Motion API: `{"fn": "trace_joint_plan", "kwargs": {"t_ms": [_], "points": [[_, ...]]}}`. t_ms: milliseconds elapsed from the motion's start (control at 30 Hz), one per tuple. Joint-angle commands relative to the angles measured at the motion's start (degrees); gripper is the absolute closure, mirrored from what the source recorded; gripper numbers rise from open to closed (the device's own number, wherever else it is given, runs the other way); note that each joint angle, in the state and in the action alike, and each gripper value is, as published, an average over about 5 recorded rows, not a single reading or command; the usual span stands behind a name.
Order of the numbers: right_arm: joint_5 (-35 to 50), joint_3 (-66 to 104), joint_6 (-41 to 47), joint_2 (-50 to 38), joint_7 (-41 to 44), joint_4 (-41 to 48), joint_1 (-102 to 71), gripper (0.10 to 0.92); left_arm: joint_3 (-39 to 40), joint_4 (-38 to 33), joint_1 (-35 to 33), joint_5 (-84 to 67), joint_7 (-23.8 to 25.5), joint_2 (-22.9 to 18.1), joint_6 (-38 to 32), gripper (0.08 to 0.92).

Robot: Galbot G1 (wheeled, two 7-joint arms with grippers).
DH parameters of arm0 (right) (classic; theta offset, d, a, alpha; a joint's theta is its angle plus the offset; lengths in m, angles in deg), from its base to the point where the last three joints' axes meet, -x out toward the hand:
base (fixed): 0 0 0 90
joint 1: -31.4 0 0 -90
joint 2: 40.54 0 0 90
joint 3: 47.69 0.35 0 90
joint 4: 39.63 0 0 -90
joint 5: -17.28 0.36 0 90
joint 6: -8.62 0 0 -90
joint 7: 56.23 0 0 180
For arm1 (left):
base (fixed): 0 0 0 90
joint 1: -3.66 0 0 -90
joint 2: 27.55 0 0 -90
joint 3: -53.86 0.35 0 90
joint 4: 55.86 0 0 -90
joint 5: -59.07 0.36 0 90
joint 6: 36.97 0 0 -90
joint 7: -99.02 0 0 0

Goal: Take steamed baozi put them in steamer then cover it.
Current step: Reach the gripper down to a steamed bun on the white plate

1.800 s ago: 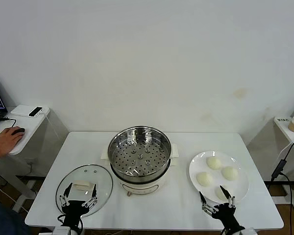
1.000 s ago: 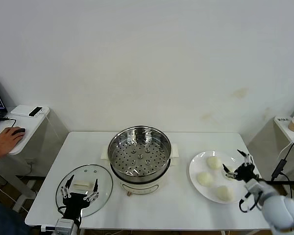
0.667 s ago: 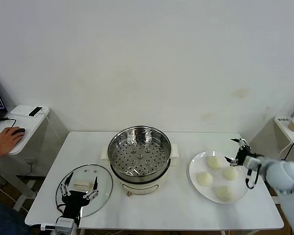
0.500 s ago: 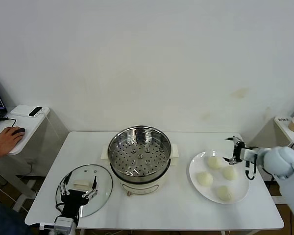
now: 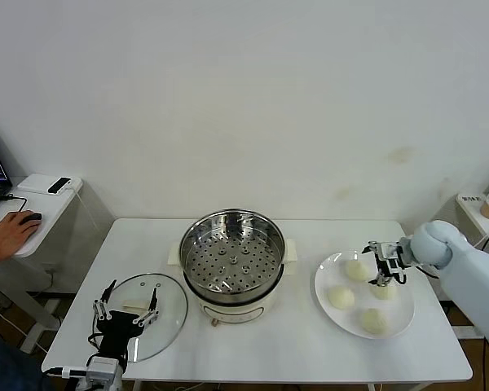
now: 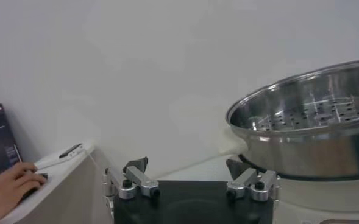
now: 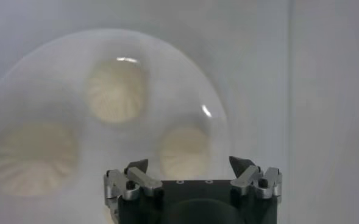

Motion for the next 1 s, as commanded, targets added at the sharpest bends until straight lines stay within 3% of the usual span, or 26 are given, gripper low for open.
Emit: {"fn": "trace_joint_plan", "kwargs": {"t_ms": [33,567,1000], "points": [[-0.2,-7.7,0.5,3.8,2.3,7.0,6.1,0.203,-0.4,-1.3,-0.3,0.5,0.2,0.2,0.0,0.177],[-3.5,-8.2,1.1,8.8,0.2,13.4,6.7,0.211,-0.7,-0.6,0.0,0.7,0.2,0.1,-0.1,0.177],[-3.5,-8.6,1.7,8.9,0.1,13.6,6.9,0.413,-0.7,-0.6,0.0,0.7,0.1,0.1,-0.2,0.177]]}}
